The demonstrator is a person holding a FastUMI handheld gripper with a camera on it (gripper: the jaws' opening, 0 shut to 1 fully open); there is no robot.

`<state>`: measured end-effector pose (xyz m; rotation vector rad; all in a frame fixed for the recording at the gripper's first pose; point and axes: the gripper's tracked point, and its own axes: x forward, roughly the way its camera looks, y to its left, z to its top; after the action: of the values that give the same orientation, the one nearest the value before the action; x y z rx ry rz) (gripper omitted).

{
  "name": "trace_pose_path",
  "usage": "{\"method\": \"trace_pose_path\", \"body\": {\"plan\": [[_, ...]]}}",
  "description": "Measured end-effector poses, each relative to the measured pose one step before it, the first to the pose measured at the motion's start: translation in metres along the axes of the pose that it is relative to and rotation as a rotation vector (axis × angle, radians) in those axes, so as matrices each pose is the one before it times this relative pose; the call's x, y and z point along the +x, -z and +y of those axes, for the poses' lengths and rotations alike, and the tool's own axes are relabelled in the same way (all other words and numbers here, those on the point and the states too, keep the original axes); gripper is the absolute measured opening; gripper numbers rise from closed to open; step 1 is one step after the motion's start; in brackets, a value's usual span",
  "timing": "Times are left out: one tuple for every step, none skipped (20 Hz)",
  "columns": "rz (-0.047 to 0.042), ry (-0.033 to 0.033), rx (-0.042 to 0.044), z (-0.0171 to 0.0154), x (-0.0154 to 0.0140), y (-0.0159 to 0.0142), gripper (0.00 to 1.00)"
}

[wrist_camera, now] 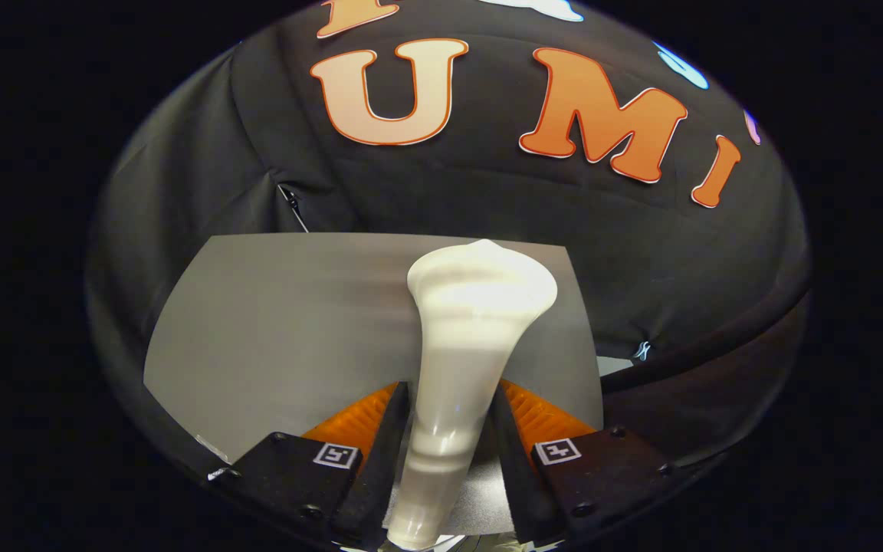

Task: Iron the clothes twice with a garment steamer, once on the left side and once on the right side.

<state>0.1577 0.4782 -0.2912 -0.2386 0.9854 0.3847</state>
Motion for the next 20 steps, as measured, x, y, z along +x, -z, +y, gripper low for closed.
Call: {"method": "trace_pose_path", "body": {"plan": [[-0.01104, 0.00251, -0.00212, -0.00327, 0.00202, -0.00475, 0.63], [0.00580, -0.01170, 0.01615, 0.00078, -0.00247, 0.00083, 0.61], [-0.00192, -0.00238, 0.01211, -0.00070, 0.00158, 0.00049, 0.58], [-0.00287, -0.00171, 0.00765, 0.00047, 0.00263, 0.00063, 0.56], [-0.00197, -0.00767, 0.00592, 0.00125, -0.00295, -0.00019, 0.55], [-0.00734, -0.01145, 0.00699, 0.00295, -0.00202, 0.00080, 0.53], [-0.01167, -0.01567, 0.00488, 0.00366, -0.00040, 0.00029, 0.51], [-0.01350, -0.00797, -0.00047, 0.00216, -0.00252, -0.00156, 0.50], [-0.02024, -0.00684, 0.00762, -0.00205, -0.00335, -0.00517, 0.48], [-0.02191, -0.01302, 0.00040, 0.00103, -0.00502, -0.00338, 0.46], [-0.01916, -0.00654, -0.00944, 0.00063, -0.00647, -0.00210, 0.45], [-0.02882, 0.00075, -0.00419, 0.00065, -0.00650, -0.00296, 0.43], [-0.01563, -0.00333, -0.01177, 0.00284, -0.00919, 0.00003, 0.43], [-0.01698, -0.00553, -0.01224, 0.00200, -0.00844, -0.00162, 0.43], [-0.02385, -0.00326, -0.00495, 0.00158, -0.00799, -0.00256, 0.43], [-0.01180, -0.00398, -0.00757, 0.00084, -0.00742, -0.00070, 0.43], [-0.01464, -0.00518, -0.00093, 0.00141, -0.00860, -0.00125, 0.43], [-0.01521, -0.00844, 0.02254, 0.00124, -0.00656, 0.00109, 0.36], [0.00621, -0.01233, 0.00831, 0.00155, -0.00776, 0.00506, 0.37], [-0.00573, -0.01020, 0.00913, 0.00167, -0.00572, 0.00267, 0.37]]}}
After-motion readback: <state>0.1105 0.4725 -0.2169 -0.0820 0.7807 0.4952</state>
